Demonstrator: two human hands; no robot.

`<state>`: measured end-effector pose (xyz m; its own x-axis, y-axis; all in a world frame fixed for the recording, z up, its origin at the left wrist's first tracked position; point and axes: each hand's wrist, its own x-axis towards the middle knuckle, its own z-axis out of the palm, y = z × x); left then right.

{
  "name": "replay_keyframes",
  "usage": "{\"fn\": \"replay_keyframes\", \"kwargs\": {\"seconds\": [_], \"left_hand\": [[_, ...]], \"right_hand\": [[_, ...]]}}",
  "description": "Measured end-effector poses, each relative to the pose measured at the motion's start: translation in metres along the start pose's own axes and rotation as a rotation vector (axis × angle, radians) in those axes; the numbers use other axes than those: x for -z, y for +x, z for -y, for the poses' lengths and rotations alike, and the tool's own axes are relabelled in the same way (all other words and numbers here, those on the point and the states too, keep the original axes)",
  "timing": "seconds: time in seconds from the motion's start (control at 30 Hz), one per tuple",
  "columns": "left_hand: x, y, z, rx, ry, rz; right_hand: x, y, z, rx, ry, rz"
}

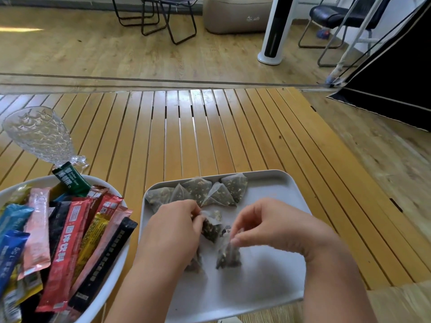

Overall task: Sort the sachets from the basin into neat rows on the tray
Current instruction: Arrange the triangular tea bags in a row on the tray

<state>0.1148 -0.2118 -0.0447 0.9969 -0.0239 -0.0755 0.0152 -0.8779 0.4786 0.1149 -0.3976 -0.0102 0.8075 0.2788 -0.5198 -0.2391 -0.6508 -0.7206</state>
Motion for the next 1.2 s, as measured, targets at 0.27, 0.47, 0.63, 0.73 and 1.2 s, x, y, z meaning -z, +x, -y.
{"fn": "replay_keyframes", "kwargs": {"seconds": [0.27, 0.47, 0.63, 0.73, 1.2], "left_hand": [[-0.001, 0.001, 0.005, 0.011, -0.014, 0.019], [-0.002, 0.002, 0.005, 0.016, 0.018, 0.038], [-0.001, 0.002, 0.004, 0.019, 0.058, 0.081], [-0.001, 0.001, 0.004, 0.016, 0.046, 0.072], [0.0, 0.001, 0.006, 0.004, 0.014, 0.042]], "right_hand": [[0.022, -0.002, -0.016, 0.235, 0.426, -0.743], [0.019, 0.022, -0.03, 0.054, 0.36, -1.023], [0.014, 0.029, -0.031, -0.043, 0.286, -0.849], [0.019, 0.022, -0.032, -0.104, 0.147, -0.94], [0.01, 0.039, -0.033, -0.15, -0.034, -0.874]]}}
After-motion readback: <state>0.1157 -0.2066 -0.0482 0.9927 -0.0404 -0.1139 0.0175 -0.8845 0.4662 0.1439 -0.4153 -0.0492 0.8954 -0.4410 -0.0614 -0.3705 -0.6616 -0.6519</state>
